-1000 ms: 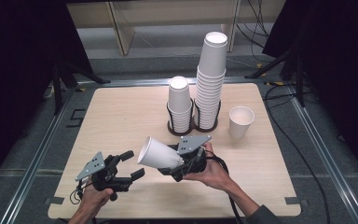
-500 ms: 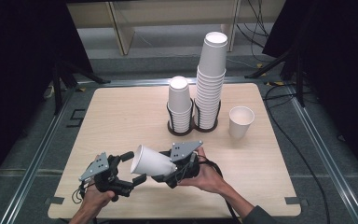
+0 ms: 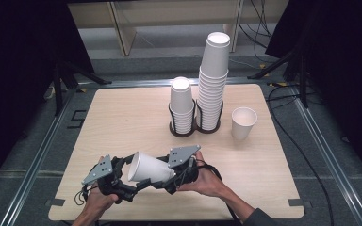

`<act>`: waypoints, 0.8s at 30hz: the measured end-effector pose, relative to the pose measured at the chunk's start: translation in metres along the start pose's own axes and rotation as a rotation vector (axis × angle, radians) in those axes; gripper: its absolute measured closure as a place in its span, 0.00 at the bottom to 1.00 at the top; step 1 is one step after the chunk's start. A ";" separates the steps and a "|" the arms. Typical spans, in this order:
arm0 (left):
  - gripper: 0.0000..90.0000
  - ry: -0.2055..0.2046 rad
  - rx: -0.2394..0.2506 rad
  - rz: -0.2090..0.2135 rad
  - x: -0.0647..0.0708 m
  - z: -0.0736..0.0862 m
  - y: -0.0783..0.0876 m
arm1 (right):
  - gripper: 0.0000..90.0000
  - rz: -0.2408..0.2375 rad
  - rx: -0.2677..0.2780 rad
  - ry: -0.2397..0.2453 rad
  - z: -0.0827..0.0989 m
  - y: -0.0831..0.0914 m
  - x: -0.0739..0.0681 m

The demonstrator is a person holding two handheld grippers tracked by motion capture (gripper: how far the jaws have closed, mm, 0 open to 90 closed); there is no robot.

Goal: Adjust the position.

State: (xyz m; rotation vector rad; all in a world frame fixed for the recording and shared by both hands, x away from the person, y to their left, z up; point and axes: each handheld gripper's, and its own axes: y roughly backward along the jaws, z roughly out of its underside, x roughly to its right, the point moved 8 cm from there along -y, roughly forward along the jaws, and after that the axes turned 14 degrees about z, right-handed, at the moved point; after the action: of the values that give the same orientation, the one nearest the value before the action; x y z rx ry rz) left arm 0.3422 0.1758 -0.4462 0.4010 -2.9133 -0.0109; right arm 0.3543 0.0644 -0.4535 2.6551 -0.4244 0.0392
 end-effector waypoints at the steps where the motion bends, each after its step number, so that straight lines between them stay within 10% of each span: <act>1: 0.00 0.007 0.007 0.001 0.000 -0.001 0.000 | 0.26 0.000 0.004 0.007 0.000 -0.001 0.000; 16: 0.08 -0.012 0.058 0.035 0.006 -0.010 0.005 | 0.24 -0.013 -0.008 0.020 0.003 -0.006 -0.004; 24: 0.13 -0.056 0.007 0.002 0.005 -0.008 0.006 | 0.19 -0.001 -0.053 -0.017 0.007 -0.002 0.000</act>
State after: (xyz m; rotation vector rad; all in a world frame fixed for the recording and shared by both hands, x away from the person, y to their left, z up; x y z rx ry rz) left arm 0.3372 0.1807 -0.4373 0.4047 -2.9701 -0.0122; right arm 0.3550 0.0631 -0.4602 2.6048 -0.4242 0.0046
